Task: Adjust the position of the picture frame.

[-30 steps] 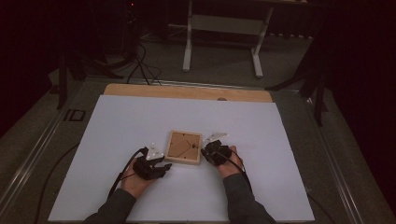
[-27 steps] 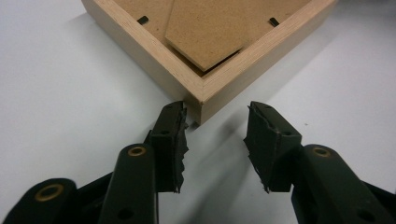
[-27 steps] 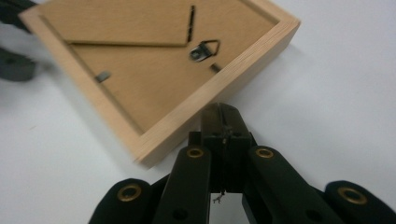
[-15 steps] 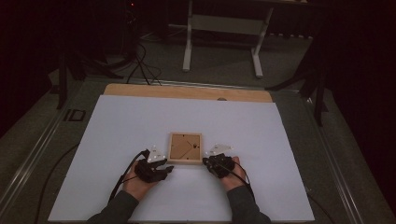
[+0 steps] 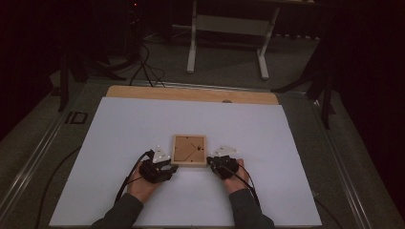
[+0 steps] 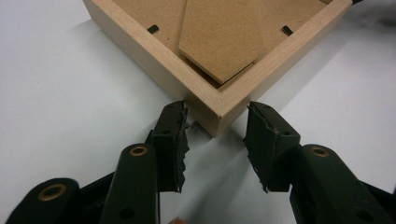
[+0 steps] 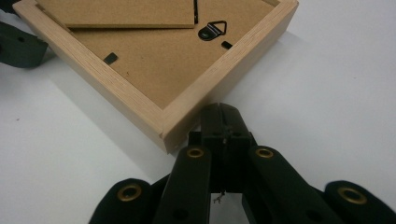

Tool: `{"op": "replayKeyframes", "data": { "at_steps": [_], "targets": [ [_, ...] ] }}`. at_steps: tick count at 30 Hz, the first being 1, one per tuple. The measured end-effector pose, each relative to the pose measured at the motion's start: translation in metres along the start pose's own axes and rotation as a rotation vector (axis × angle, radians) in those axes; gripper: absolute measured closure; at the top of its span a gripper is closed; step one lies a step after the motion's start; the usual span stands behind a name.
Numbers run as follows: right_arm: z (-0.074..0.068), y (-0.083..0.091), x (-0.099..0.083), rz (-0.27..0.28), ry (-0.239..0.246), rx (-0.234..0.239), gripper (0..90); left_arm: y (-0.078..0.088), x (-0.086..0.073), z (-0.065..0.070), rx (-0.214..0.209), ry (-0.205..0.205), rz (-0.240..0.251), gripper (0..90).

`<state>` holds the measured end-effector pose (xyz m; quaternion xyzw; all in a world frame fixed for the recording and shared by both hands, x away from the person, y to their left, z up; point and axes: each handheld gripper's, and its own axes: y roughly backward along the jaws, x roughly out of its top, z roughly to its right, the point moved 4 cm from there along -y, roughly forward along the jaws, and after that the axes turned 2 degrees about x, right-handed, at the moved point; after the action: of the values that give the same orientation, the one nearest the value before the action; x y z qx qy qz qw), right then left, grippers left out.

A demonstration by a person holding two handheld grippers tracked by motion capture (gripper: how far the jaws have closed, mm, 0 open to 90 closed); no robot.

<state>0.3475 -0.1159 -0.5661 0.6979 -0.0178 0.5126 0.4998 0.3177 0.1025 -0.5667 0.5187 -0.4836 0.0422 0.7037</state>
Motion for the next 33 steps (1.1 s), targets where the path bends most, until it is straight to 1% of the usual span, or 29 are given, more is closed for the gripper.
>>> {"op": "replayKeyframes", "data": {
  "at_steps": [3,6,9,14,17,21,23,24,25,28,33],
  "targets": [
    [-0.004,0.0,0.0,0.003,0.009,-0.005,90.0,0.002,-0.001,0.001,0.021,-0.017,-0.012,59.1],
    [-0.006,0.0,0.0,0.004,0.014,-0.003,90.0,0.004,-0.003,0.0,0.015,-0.012,-0.019,59.2],
    [-0.009,0.001,-0.001,0.0,0.019,0.015,90.0,0.007,-0.005,0.0,0.013,-0.005,-0.02,59.6],
    [-0.014,0.003,-0.002,-0.006,0.035,0.024,90.0,0.01,-0.007,0.001,0.014,0.002,-0.026,59.6],
    [-0.017,0.005,-0.003,-0.008,0.058,0.021,90.0,0.012,-0.008,0.003,0.017,-0.003,-0.032,59.6],
    [-0.018,0.007,-0.004,-0.017,0.073,0.022,90.0,0.013,-0.009,0.007,0.028,-0.018,-0.041,59.8],
    [-0.018,0.008,-0.004,-0.019,0.074,0.021,90.0,0.013,-0.009,0.008,0.024,-0.019,-0.04,60.6],
    [-0.017,0.008,-0.004,-0.02,0.076,0.018,90.0,0.013,-0.009,0.01,0.019,-0.021,-0.038,60.6],
    [-0.015,0.009,-0.005,-0.02,0.067,0.015,90.0,0.013,-0.009,0.011,0.018,-0.024,-0.038,61.7],
    [-0.013,0.009,-0.006,-0.02,0.062,0.01,90.0,0.013,-0.009,0.011,0.012,-0.025,-0.038,61.8],
    [-0.013,0.009,-0.006,-0.019,0.062,0.011,89.9,0.013,-0.009,0.009,-0.016,-0.006,-0.037,61.4]
  ]
}}
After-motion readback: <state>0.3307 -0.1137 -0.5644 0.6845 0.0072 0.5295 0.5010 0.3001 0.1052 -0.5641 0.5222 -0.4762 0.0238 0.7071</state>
